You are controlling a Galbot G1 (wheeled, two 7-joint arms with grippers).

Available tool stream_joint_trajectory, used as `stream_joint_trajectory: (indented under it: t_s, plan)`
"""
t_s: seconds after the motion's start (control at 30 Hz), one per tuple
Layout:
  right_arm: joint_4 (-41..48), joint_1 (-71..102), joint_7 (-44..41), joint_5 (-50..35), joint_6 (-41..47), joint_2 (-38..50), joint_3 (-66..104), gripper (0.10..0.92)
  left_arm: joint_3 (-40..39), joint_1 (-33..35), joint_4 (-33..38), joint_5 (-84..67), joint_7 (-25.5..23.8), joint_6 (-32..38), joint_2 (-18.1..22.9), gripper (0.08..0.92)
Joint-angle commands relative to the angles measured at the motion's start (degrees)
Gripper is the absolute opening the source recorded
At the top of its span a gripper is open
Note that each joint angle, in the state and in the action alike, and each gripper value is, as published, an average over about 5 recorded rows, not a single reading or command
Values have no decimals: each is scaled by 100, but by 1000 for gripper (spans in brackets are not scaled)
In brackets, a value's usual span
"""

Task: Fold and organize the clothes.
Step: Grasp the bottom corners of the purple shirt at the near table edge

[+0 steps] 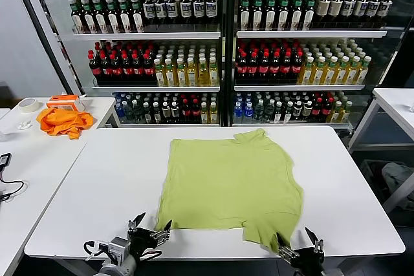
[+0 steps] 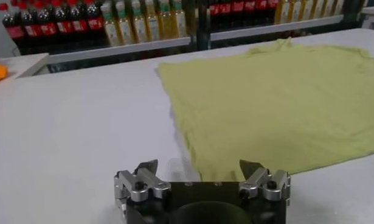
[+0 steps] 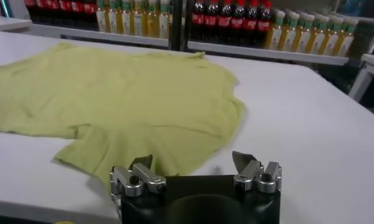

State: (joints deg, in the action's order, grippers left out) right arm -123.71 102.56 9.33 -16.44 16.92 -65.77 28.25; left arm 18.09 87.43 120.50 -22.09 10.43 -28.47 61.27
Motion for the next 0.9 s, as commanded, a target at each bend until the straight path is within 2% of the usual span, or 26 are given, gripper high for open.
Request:
stream_joint_trajectory:
  t_s: [0.03, 0.57, 0.67, 0.8, 0.9]
  plan:
    - [12, 79, 95, -74, 33, -6, -84, 595, -26, 44, -11, -71, 105, 10, 11, 750]
    - [197, -208, 60, -390, 16, 8, -260, 141, -346, 36, -122, -19, 102, 46, 105, 291]
    - [178, -263, 40, -398, 18, 13, -276, 105, -375, 3, -137, 32, 96, 102, 110, 204]
    - [18, -290, -47, -423, 23, 97, -189, 105, -314, -4, 18, 25, 73, 159, 37, 102]
    - [-237, -174, -129, -453, 37, 223, -41, 105, -230, 131, 245, 14, 53, 283, -77, 82]
